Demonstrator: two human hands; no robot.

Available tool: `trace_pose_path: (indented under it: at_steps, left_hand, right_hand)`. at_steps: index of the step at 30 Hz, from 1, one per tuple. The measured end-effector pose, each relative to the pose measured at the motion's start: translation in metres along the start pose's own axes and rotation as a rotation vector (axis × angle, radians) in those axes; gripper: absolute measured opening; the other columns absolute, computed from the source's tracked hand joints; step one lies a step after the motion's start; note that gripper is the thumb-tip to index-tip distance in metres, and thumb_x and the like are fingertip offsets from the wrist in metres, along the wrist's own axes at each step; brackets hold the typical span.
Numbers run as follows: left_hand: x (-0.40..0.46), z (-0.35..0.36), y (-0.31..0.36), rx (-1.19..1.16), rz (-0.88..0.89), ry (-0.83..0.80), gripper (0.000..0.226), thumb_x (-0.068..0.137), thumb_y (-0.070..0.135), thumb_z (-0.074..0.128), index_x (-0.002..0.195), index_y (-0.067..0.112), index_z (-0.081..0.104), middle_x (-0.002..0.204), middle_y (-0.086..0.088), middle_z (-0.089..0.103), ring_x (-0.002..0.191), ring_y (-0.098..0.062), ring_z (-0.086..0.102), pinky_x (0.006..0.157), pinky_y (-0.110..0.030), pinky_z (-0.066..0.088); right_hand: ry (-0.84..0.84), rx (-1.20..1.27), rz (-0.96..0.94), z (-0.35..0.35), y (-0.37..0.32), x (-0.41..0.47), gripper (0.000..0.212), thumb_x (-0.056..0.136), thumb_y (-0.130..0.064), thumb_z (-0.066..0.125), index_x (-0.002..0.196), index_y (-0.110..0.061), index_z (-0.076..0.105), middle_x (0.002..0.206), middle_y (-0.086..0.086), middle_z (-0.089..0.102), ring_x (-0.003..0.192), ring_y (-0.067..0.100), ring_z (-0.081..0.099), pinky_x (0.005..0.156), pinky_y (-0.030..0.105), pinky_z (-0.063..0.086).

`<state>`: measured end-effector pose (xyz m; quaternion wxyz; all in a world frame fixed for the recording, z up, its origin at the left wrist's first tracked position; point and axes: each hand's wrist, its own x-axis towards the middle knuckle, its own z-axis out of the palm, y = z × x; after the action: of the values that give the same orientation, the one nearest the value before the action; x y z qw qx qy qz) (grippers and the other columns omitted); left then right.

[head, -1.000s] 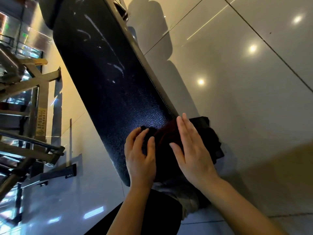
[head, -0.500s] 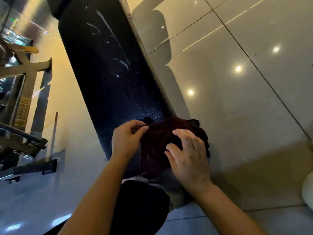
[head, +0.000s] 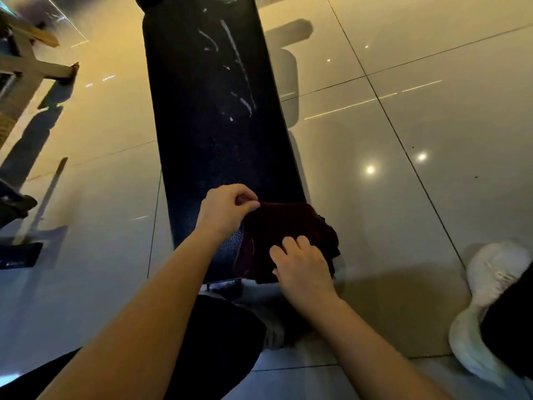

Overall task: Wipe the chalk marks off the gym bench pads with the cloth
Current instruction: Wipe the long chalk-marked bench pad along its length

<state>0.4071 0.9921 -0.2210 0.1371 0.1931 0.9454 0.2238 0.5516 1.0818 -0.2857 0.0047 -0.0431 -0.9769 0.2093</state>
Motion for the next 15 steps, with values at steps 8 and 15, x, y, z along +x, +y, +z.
trace_pose_path:
  at_steps: [8,15]
  left_hand:
    - [-0.028,0.005,0.007,0.007,0.132,-0.063,0.01,0.083,0.019,0.074,0.089,0.026,0.07,0.083,0.009,0.057,0.087,-0.014,0.057,0.077,-0.026,0.042]
    - [-0.066,-0.009,0.051,-0.026,0.468,-0.172,0.022,0.082,0.025,0.059,0.096,0.018,0.075,0.088,0.012,0.058,0.084,-0.001,0.054,0.075,-0.007,0.04]
  right_hand:
    - [0.366,0.71,0.473,-0.019,0.025,-0.001,0.033,0.095,-0.018,0.057,0.128,-0.026,0.053,0.116,-0.006,0.049,0.095,0.008,0.052,0.074,0.015,0.04]
    - [0.119,0.785,0.221,-0.037,0.073,0.014,0.04,0.081,0.013,0.057,0.089,-0.024,0.07,0.115,-0.006,0.049,0.109,0.014,0.054,0.092,0.019,0.039]
